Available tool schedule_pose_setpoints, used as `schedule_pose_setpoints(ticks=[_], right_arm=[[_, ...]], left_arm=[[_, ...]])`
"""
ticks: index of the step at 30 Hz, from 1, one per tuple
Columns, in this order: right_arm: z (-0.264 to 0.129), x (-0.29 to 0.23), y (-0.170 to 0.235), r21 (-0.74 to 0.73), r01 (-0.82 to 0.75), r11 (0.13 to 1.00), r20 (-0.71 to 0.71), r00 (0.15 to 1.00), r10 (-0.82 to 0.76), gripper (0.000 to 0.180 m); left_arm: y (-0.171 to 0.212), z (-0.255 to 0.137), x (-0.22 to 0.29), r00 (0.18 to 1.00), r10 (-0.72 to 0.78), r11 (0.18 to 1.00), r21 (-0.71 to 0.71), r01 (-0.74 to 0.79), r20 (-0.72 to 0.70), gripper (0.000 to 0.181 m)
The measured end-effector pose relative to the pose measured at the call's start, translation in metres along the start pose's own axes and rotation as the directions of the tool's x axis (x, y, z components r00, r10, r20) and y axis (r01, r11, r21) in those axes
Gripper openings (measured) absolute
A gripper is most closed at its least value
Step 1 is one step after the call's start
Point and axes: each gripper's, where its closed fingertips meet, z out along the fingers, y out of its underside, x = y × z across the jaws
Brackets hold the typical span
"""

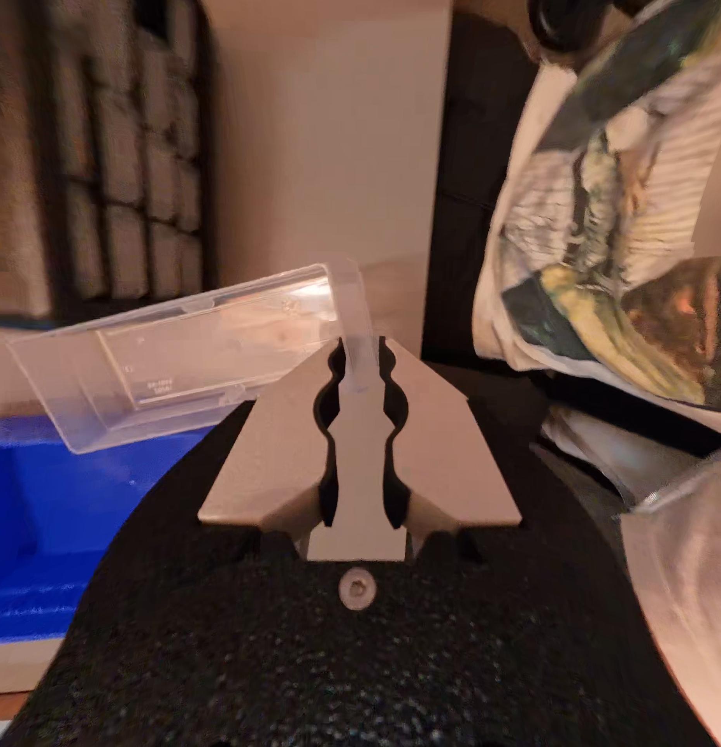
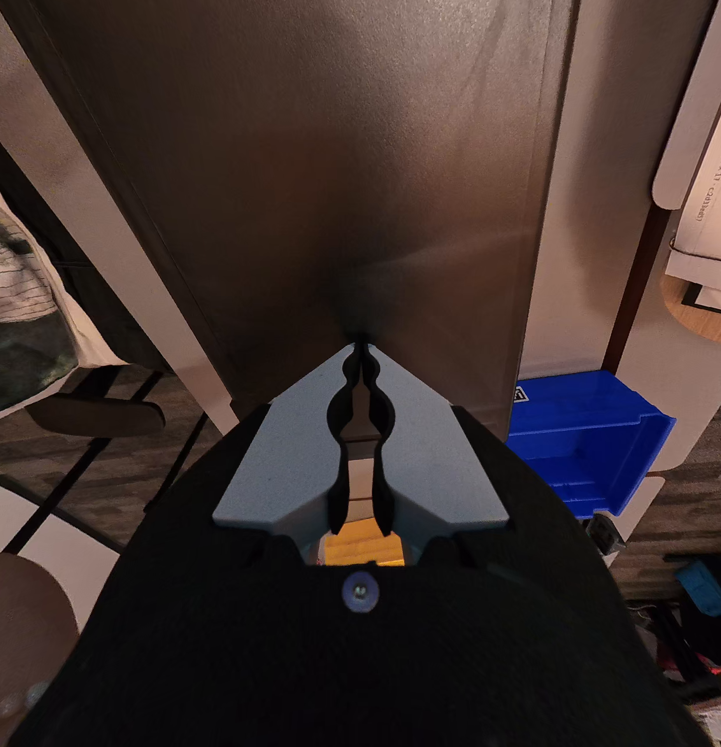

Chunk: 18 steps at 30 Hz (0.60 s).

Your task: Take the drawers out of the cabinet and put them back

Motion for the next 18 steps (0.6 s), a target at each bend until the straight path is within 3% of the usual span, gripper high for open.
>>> schedule_pose_setpoints(ticks=[6,12,18], right_arm=[[0.000,0.000,0.000,0.016,-0.011,1.000,0.007,1.000,0.011,0.000],[0.000,0.000,0.000,-0.007,-0.004,1.000,0.010,1.000,0.004,0.000],[0.000,0.000,0.000,-0.023,0.000,1.000,-0.002,1.000,0.000,0.000]], left_arm=[[-0.007,0.033,0.030,0.989,0.145,0.964,-0.219,-0.151,-0.040,0.011],[-0.036,0.080,0.059,0.950,0.215,0.945,-0.197,-0.261,-0.226,0.011],[-0.081,0.123,0.062,0.903,0.278,0.933,-0.133,-0.335,-0.327,0.011]])
